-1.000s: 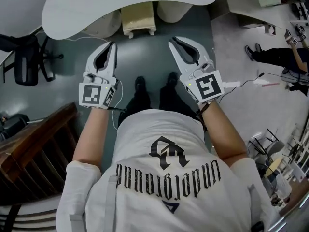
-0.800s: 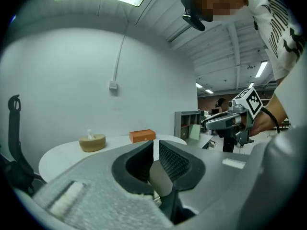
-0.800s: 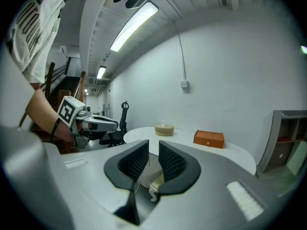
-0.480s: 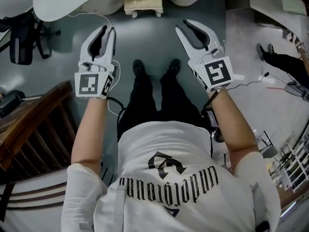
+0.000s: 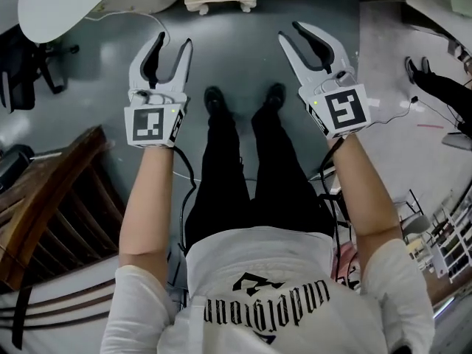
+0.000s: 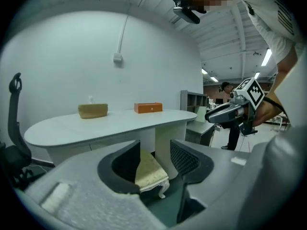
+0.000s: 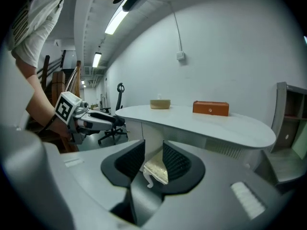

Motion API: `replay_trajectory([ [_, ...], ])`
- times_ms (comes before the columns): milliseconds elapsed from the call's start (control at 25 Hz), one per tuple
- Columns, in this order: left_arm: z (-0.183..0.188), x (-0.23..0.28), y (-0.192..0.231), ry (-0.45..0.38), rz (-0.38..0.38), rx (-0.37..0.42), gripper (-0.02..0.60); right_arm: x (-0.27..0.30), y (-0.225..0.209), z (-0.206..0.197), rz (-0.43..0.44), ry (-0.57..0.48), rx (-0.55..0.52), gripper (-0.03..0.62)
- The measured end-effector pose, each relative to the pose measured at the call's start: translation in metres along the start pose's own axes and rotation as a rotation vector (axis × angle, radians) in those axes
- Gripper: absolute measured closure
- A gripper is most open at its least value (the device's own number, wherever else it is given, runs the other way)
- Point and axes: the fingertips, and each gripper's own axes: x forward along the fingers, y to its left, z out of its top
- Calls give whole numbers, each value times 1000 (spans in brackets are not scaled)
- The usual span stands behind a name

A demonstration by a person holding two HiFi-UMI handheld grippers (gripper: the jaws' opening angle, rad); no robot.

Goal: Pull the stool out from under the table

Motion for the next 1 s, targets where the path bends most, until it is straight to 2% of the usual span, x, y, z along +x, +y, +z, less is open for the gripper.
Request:
replay_trajectory([
  [160,-73,21,11,43,-6,-41,383,32,4,-51,10,33,-7,453],
  [480,-190,75,25,121,-31,-50,382,90,12,-152,17,71,-23,439],
  [640,-241,104,45,149,-10,-12,332,120,9,-196,-4,87,-41,439],
  [840,-312,143,63,193,-1,-45,308,158,-15,-270,-28,150,-35,437],
  [1000,-358,186,79,234,14,16,257,193,-33,-318,-42,155,-8,437],
])
